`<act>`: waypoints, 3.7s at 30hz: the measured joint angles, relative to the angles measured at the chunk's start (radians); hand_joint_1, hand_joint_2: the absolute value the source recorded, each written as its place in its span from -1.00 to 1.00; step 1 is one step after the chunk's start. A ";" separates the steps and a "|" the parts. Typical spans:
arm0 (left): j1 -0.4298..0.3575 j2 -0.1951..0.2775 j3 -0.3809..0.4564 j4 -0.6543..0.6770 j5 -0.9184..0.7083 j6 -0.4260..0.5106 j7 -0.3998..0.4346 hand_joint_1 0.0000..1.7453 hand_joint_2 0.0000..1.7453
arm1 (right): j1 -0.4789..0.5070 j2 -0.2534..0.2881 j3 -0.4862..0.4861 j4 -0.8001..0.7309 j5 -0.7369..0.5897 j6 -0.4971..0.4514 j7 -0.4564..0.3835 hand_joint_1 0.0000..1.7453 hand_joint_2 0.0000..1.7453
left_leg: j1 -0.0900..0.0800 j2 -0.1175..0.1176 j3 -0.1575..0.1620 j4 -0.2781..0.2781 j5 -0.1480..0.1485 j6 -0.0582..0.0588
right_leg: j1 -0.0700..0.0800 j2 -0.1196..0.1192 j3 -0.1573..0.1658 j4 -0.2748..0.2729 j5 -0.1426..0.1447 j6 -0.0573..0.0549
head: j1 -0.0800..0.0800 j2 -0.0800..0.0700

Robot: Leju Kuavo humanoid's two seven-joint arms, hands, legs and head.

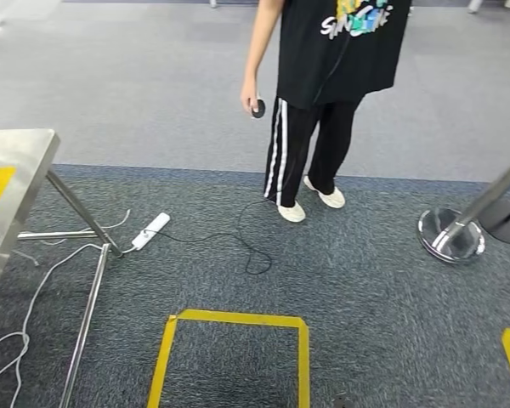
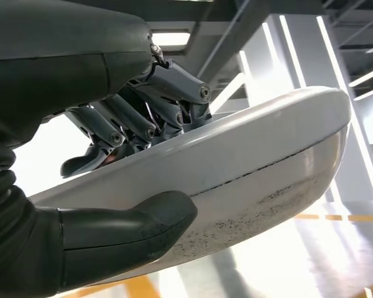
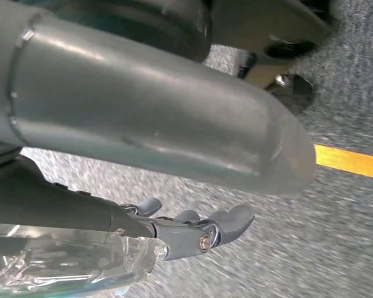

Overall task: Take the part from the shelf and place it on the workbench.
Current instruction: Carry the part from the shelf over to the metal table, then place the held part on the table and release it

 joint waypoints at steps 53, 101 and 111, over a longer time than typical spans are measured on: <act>0.026 -0.035 -0.023 -0.067 -0.005 -0.069 0.012 1.00 1.00 | -0.006 0.001 -0.001 0.001 -0.021 0.011 0.012 -1.00 -1.00 | 0.008 0.118 -0.003 0.000 -0.002 -0.006 | 0.004 -0.115 0.001 0.015 -0.043 0.023 | 0.000 0.000; 0.031 -0.043 -0.029 -0.084 -0.017 -0.081 0.030 1.00 1.00 | 0.002 -0.014 0.060 0.007 0.065 0.055 -0.007 -1.00 -1.00 | 0.009 0.088 -0.121 0.223 -0.107 -0.046 | -0.010 -0.051 0.020 -0.059 0.020 -0.022 | -0.010 0.000; 0.031 -0.040 -0.029 -0.083 -0.017 -0.079 0.031 1.00 1.00 | -0.001 -0.014 0.073 0.007 0.083 0.060 -0.010 -1.00 -1.00 | 0.000 0.123 0.001 0.001 -0.006 -0.019 | 0.004 -0.115 0.028 -0.063 0.010 0.003 | -0.007 0.000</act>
